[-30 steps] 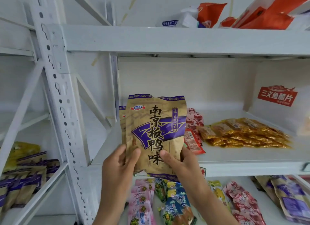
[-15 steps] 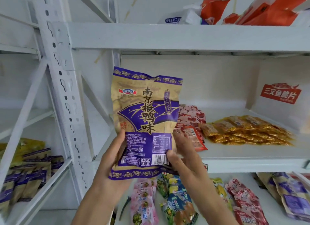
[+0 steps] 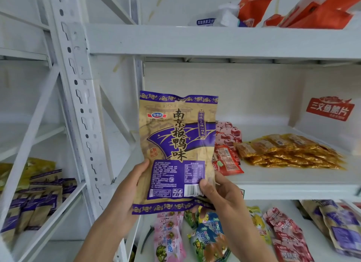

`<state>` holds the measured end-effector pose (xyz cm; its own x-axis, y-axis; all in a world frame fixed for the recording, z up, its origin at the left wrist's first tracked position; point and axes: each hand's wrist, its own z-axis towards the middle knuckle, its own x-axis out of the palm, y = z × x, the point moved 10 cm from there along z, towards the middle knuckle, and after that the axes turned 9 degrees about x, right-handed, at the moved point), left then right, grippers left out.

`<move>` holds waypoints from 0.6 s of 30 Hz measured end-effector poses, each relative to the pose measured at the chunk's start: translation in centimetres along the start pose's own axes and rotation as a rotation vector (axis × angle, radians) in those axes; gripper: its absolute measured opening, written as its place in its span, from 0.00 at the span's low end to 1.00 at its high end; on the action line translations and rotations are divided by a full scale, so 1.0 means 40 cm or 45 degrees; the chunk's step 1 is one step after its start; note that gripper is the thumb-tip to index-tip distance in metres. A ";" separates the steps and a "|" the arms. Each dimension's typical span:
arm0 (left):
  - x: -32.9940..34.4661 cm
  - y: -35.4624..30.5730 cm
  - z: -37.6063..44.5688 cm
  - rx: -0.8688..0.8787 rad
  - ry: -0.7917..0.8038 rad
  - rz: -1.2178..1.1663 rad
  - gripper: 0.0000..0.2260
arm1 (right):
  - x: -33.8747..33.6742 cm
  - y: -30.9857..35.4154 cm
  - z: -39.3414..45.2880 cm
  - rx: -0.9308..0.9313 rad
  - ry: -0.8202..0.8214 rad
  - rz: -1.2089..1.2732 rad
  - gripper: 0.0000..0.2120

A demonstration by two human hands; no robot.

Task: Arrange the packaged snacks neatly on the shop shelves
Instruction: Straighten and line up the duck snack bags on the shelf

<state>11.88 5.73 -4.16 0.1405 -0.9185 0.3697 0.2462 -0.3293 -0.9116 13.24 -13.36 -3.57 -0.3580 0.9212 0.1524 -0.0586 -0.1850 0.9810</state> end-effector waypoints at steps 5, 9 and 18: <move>-0.070 -0.076 0.027 0.495 -0.242 0.418 0.12 | -0.037 -0.019 0.010 -0.003 -0.154 0.157 0.12; -0.055 -0.159 -0.034 0.910 -0.320 0.566 0.13 | -0.110 0.029 -0.012 -0.247 -0.542 -0.023 0.07; 0.066 -0.103 0.100 0.533 0.031 0.352 0.12 | 0.191 0.060 -0.023 -0.745 -0.409 -1.386 0.22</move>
<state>15.07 5.54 1.28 0.2341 -0.9653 0.1155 0.5674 0.0392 -0.8225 9.53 -7.09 -0.18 0.3692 0.7173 -0.5909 -0.6079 0.6673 0.4303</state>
